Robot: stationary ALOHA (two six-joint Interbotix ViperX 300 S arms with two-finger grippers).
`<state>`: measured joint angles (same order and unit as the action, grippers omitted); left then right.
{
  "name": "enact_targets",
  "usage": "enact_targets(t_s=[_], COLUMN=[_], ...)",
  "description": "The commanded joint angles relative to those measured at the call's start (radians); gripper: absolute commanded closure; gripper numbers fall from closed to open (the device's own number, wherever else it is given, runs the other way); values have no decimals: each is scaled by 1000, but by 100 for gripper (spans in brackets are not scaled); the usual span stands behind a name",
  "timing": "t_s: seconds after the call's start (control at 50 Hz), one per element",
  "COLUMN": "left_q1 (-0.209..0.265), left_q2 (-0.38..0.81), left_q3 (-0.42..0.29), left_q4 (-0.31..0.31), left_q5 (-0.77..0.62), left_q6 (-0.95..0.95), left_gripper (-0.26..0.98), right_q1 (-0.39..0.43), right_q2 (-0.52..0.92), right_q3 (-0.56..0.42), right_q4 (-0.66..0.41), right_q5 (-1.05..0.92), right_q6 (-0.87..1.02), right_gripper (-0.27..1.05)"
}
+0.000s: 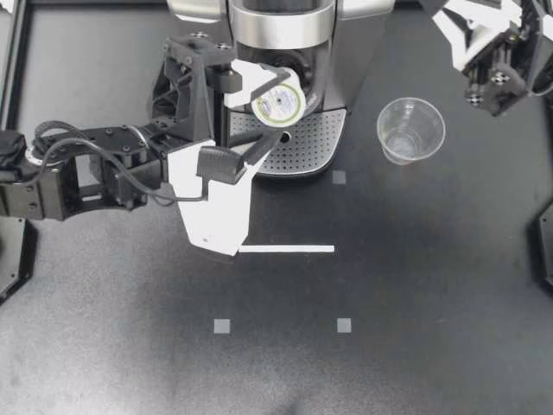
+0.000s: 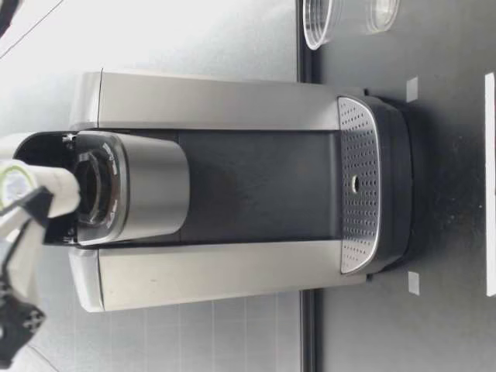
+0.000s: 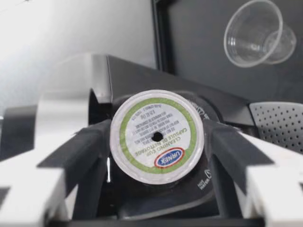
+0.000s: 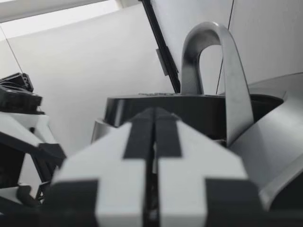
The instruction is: Place the coffee capsule inside the capsule container, then place the cup onto the center of the cup tray, then push the 'Hot Water' and 'Travel Mug' buttons.
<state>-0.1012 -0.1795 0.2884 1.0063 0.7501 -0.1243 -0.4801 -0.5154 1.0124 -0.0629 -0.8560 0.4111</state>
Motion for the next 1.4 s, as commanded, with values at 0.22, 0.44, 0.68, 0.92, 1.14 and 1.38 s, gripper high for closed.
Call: enact_targets(t_s=[0.22,0.44,0.68,0.92,1.14,1.38], left_q1=[26,43,48,48,48,41], left_q2=[-17,-6,12,17,11,-5], left_q3=[-9,-8,-8,-11,-8,8], left_q4=[9,9,9,9,14,17], left_q5=[-35,-49,-49,-44,-40,-57], left_q6=[-15,-15,-17,-21,-20,-48], left_gripper=[29,28,22,-1,0,0], right_q1=[5,5,5,5,6,5], right_q2=[-12,-12,-12,-14,-14,-9], right_q3=[-6,-6,-6,0,2,-15], right_q4=[3,3,3,3,3,6], right_q5=[-8,-8,-8,-8,-8,-8], right_q6=[0,0,0,0,2,0], right_gripper=[69,69,69,69,69,69])
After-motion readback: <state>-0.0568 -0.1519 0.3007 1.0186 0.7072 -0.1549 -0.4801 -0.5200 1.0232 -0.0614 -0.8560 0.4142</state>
